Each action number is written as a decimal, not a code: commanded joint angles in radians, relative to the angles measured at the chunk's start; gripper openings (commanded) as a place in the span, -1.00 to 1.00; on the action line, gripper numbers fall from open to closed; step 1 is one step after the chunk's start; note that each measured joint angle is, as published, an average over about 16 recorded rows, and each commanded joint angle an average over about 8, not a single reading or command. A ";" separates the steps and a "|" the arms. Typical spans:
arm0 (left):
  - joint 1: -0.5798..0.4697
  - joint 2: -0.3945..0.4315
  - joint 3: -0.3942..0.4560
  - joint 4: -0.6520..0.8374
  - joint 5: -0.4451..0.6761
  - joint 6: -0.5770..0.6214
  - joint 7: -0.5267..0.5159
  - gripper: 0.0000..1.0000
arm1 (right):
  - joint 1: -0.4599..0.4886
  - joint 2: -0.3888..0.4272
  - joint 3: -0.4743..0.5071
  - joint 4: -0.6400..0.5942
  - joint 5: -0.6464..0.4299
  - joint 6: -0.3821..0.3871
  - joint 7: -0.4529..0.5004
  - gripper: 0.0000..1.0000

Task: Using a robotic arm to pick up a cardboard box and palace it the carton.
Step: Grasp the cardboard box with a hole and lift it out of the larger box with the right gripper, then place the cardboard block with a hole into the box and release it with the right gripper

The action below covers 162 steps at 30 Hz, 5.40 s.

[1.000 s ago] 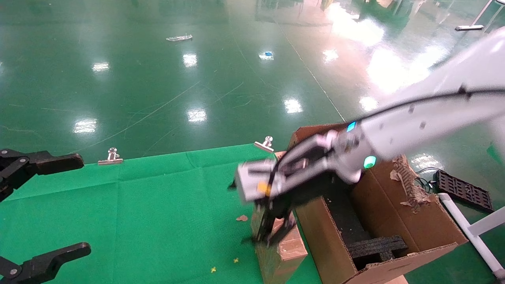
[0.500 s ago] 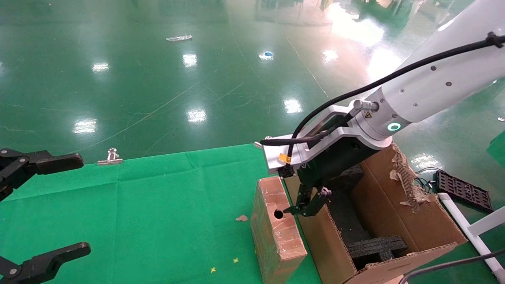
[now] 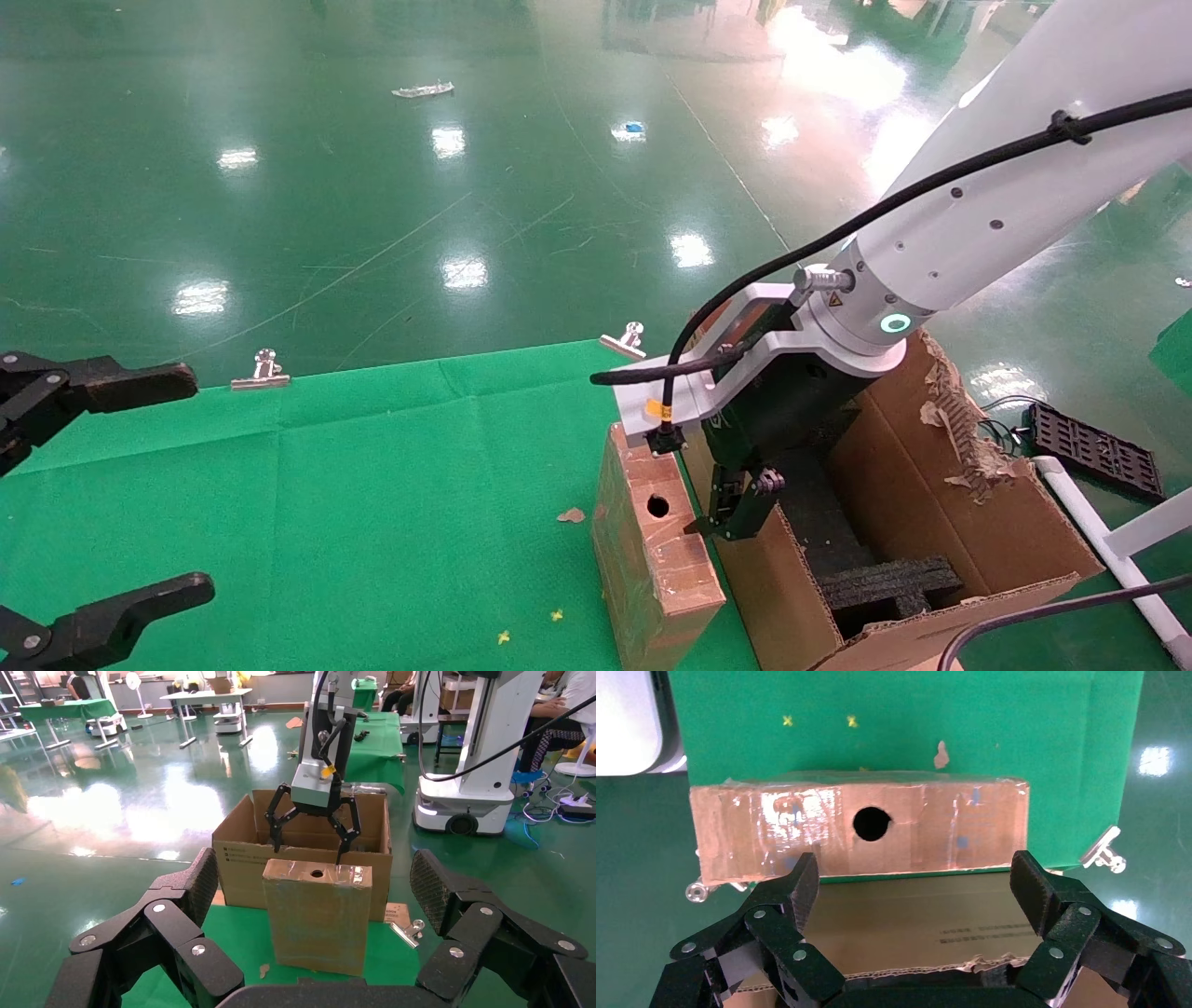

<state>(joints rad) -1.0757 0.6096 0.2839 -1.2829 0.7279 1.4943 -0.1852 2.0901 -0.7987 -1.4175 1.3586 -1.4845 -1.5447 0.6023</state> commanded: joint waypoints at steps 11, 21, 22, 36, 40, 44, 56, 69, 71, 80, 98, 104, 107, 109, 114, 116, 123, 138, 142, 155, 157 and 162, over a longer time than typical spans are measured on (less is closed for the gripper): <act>0.000 0.000 0.001 0.000 -0.001 0.000 0.000 1.00 | 0.017 0.012 -0.066 -0.081 0.073 -0.016 0.310 1.00; 0.000 -0.001 0.002 0.000 -0.001 -0.001 0.001 1.00 | 0.014 0.008 -0.123 -0.316 0.262 -0.033 0.510 1.00; 0.000 -0.001 0.002 0.000 -0.001 -0.001 0.001 1.00 | 0.012 0.004 -0.129 -0.330 0.270 -0.031 0.512 1.00; -0.001 -0.001 0.003 0.000 -0.002 -0.001 0.001 1.00 | -0.029 -0.073 -0.186 -0.418 0.304 -0.004 0.510 1.00; -0.001 -0.001 0.003 0.000 -0.002 -0.001 0.001 1.00 | -0.043 -0.090 -0.200 -0.411 0.287 0.009 0.512 0.98; -0.001 -0.001 0.003 0.000 -0.002 -0.001 0.002 0.84 | -0.050 -0.098 -0.214 -0.394 0.263 0.021 0.518 0.27; -0.001 -0.002 0.004 0.000 -0.003 -0.002 0.002 -1.00 | -0.035 -0.079 -0.230 -0.308 0.213 0.043 0.551 -1.00; -0.001 -0.002 0.005 0.000 -0.003 -0.002 0.002 -1.00 | -0.037 -0.056 -0.234 -0.269 0.200 0.059 0.566 -1.00; -0.001 -0.002 0.005 0.000 -0.003 -0.002 0.002 -1.00 | -0.038 -0.052 -0.234 -0.265 0.198 0.062 0.565 -1.00; -0.001 -0.002 0.005 0.000 -0.004 -0.002 0.003 -1.00 | -0.032 -0.010 -0.210 -0.242 0.211 0.105 0.526 -1.00; -0.001 -0.003 0.007 0.000 -0.005 -0.003 0.003 -1.00 | 0.204 0.221 -0.012 -0.492 0.235 0.277 0.226 -1.00; -0.002 -0.003 0.007 0.000 -0.005 -0.003 0.004 -0.65 | 0.225 0.250 -0.035 -0.638 0.164 0.257 0.196 -1.00; -0.002 -0.003 0.007 0.000 -0.005 -0.003 0.004 0.10 | 0.215 0.259 -0.053 -0.703 0.141 0.234 0.196 -1.00; -0.002 -0.003 0.007 0.000 -0.005 -0.003 0.004 0.60 | 0.205 0.263 -0.066 -0.743 0.127 0.219 0.201 -1.00; -0.002 -0.003 0.008 0.000 -0.005 -0.003 0.004 1.00 | 0.168 0.268 -0.094 -0.821 0.107 0.189 0.218 -1.00; -0.002 -0.003 0.008 0.000 -0.005 -0.003 0.004 1.00 | 0.149 0.265 -0.102 -0.847 0.105 0.181 0.224 -1.00; -0.002 -0.003 0.008 0.000 -0.006 -0.004 0.004 1.00 | 0.083 0.238 -0.125 -0.930 0.099 0.171 0.226 -1.00; -0.002 -0.004 0.009 0.000 -0.006 -0.004 0.005 1.00 | 0.041 0.146 -0.198 -1.127 0.009 0.074 0.225 -1.00; -0.002 -0.004 0.009 0.000 -0.006 -0.004 0.005 1.00 | 0.028 0.126 -0.203 -1.164 0.003 0.074 0.223 -1.00; -0.002 -0.004 0.010 0.000 -0.007 -0.004 0.005 1.00 | -0.089 0.034 -0.203 -1.244 0.008 0.180 0.284 -1.00; -0.002 -0.004 0.010 0.000 -0.007 -0.004 0.005 1.00 | -0.114 0.021 -0.200 -1.247 0.014 0.204 0.285 -1.00; -0.002 -0.004 0.011 0.000 -0.007 -0.005 0.005 1.00 | -0.176 -0.008 -0.190 -1.253 0.028 0.279 0.291 -1.00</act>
<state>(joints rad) -1.0780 0.6053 0.2944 -1.2829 0.7206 1.4897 -0.1799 1.9136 -0.8037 -1.6074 0.1051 -1.4558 -1.2683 0.8940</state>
